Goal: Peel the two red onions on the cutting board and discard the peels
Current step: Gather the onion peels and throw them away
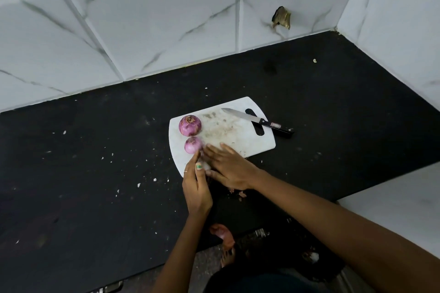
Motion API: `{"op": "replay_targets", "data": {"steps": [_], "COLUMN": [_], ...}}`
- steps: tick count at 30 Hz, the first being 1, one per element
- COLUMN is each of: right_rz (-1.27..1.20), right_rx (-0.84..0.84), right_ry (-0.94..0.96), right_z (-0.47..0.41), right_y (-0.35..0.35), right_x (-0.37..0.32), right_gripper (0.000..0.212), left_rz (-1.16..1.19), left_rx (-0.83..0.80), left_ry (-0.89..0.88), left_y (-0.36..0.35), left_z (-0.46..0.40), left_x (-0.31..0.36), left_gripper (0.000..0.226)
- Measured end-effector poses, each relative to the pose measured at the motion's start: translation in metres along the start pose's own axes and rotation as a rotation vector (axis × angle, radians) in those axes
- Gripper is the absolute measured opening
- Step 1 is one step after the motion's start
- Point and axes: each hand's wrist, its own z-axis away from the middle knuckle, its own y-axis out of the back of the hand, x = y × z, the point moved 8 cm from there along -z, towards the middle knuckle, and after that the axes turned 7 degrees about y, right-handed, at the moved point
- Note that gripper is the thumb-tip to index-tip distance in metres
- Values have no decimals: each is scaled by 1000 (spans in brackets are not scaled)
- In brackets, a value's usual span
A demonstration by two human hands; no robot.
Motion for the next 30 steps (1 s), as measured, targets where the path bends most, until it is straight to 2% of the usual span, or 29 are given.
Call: {"op": "replay_targets", "data": {"steps": [2, 3, 5, 7, 8, 9, 11, 12, 15, 17, 19, 21, 23, 24, 25, 27, 28, 30], "right_rz": [-142, -230, -346, -294, -213, -140, -80, -50, 3, -95, -304, -451, -399, -325, -248, -136, -84, -27], "right_rx": [53, 129, 405, 623, 620, 522, 225, 123, 81, 118, 253, 520, 730, 725, 630, 313, 192, 108], "right_ry": [78, 53, -82, -228, -306, -386, -473, -458, -293, -180, -123, -172, -293, -383, -478, -568, -545, -413], "right_z": [14, 22, 39, 50, 51, 49, 45, 45, 47, 50, 58, 70, 78, 77, 72, 62, 58, 51], "right_y": [1, 7, 29, 50, 52, 48, 25, 15, -1, -3, 5, 25, 42, 45, 41, 19, 10, 1], "right_x": [-10, -8, 10, 33, 44, 54, 66, 63, 36, 16, 4, 10, 24, 34, 44, 53, 51, 34], "right_gripper": [53, 51, 50, 48, 50, 53, 67, 74, 87, 82, 64, 47, 43, 43, 46, 60, 69, 81], "left_rz": [-4, -9, -19, -30, -32, -33, -33, -37, -59, -64, -63, -60, -60, -60, -60, -54, -50, -49], "left_rx": [-6, -10, -9, -5, -4, -3, -6, -7, -8, -13, -16, -14, -15, -17, -20, -22, -22, -20], "left_ry": [3, 6, 5, 1, 3, 5, 9, 12, 17, 18, 17, 15, 17, 17, 15, 13, 14, 15], "left_y": [0, 0, 0, 0, 0, 0, 0, 0, 0, -1, -1, -1, 0, 0, 0, 0, 0, 1], "left_z": [0, -1, 0, 1, 2, 2, 2, 2, 1, 2, 2, 2, 2, 1, 2, 2, 2, 2], "left_x": [-1, -1, -1, 1, 1, 1, 0, -1, -1, 0, 0, 0, 0, 1, 1, 2, 2, 2], "left_gripper": [65, 66, 67, 66, 66, 65, 65, 65, 66, 67, 67, 66, 66, 66, 66, 66, 66, 66]}}
